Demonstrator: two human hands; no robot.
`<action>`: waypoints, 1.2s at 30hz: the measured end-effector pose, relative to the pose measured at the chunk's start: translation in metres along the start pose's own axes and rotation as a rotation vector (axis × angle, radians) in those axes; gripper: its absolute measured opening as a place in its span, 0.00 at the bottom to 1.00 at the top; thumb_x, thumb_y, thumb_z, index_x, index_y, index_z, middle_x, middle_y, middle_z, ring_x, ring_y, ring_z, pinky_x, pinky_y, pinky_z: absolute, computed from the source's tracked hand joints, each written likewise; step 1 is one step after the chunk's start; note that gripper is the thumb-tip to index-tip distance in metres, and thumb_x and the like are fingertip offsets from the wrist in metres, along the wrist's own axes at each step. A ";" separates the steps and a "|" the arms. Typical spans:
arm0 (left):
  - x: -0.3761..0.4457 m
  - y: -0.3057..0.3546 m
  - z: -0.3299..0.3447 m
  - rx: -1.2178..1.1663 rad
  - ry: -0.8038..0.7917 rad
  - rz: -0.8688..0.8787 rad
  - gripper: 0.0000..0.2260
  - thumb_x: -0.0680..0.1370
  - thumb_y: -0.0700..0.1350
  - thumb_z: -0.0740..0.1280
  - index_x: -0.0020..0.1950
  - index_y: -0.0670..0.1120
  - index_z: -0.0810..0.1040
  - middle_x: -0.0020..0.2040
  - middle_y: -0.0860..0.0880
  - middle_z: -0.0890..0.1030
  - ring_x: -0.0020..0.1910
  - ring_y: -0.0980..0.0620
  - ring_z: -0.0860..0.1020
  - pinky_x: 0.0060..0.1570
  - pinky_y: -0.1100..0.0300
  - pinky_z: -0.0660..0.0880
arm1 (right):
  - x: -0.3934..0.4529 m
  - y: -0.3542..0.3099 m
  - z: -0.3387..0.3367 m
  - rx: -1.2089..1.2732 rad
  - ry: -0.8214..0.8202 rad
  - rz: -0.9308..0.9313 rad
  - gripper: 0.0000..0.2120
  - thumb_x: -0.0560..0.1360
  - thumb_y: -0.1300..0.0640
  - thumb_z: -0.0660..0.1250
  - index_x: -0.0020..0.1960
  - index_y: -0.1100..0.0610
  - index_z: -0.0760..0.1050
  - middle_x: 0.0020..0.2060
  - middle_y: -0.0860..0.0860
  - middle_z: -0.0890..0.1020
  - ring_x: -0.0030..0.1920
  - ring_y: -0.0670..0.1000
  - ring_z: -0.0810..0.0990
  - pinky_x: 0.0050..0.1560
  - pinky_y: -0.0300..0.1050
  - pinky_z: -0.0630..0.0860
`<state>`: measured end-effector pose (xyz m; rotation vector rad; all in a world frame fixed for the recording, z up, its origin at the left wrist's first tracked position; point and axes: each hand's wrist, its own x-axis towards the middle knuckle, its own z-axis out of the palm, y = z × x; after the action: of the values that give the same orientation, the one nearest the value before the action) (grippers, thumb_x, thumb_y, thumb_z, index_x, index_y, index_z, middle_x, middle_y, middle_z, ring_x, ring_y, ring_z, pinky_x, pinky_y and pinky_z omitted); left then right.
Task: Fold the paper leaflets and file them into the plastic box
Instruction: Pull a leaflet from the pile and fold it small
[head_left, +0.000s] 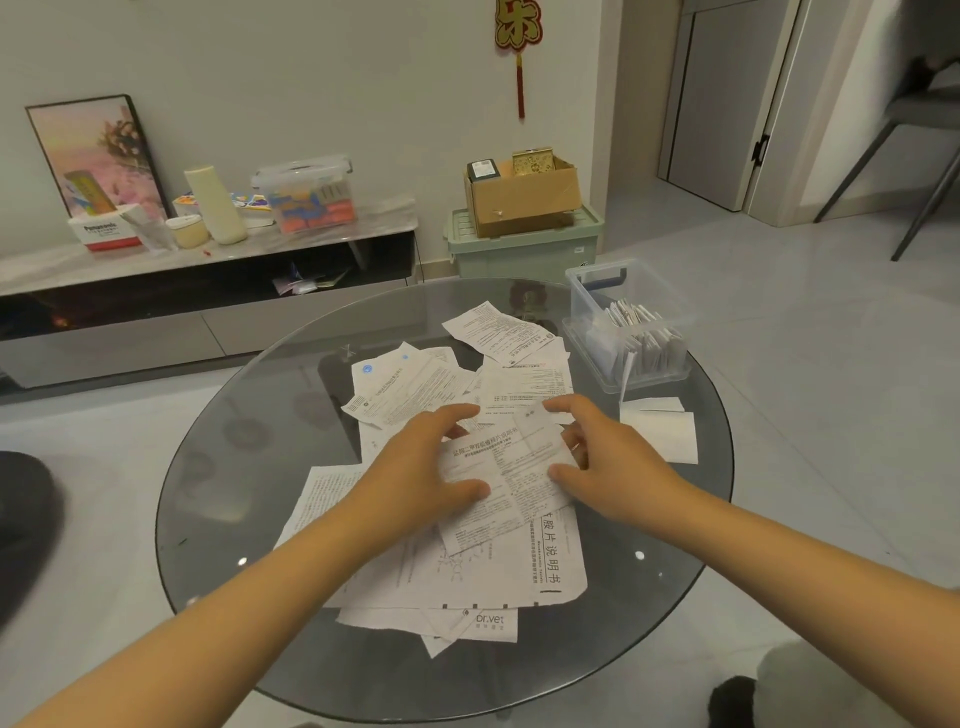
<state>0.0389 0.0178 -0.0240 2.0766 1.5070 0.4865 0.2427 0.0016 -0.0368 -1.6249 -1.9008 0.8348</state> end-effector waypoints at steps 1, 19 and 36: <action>0.001 -0.001 0.001 0.034 -0.017 0.016 0.32 0.70 0.50 0.74 0.69 0.60 0.63 0.59 0.59 0.69 0.57 0.62 0.69 0.53 0.70 0.64 | 0.000 0.000 0.000 -0.027 -0.006 -0.015 0.30 0.75 0.60 0.66 0.71 0.46 0.57 0.46 0.41 0.75 0.40 0.40 0.76 0.40 0.31 0.73; 0.003 -0.001 0.003 0.202 -0.064 0.180 0.17 0.75 0.44 0.69 0.63 0.57 0.75 0.57 0.60 0.71 0.57 0.60 0.71 0.57 0.67 0.68 | -0.016 -0.019 -0.011 0.065 -0.091 0.158 0.12 0.74 0.61 0.61 0.49 0.65 0.81 0.40 0.48 0.84 0.34 0.49 0.78 0.32 0.36 0.74; -0.006 0.014 0.011 0.157 -0.127 0.251 0.09 0.78 0.52 0.63 0.56 0.57 0.80 0.47 0.57 0.81 0.45 0.57 0.77 0.49 0.55 0.75 | -0.023 -0.026 -0.016 0.139 -0.050 0.106 0.11 0.74 0.58 0.66 0.53 0.49 0.81 0.44 0.42 0.82 0.40 0.40 0.79 0.37 0.29 0.72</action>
<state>0.0544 0.0067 -0.0244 2.3869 1.2537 0.3285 0.2407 -0.0210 -0.0066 -1.6456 -1.7597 1.0358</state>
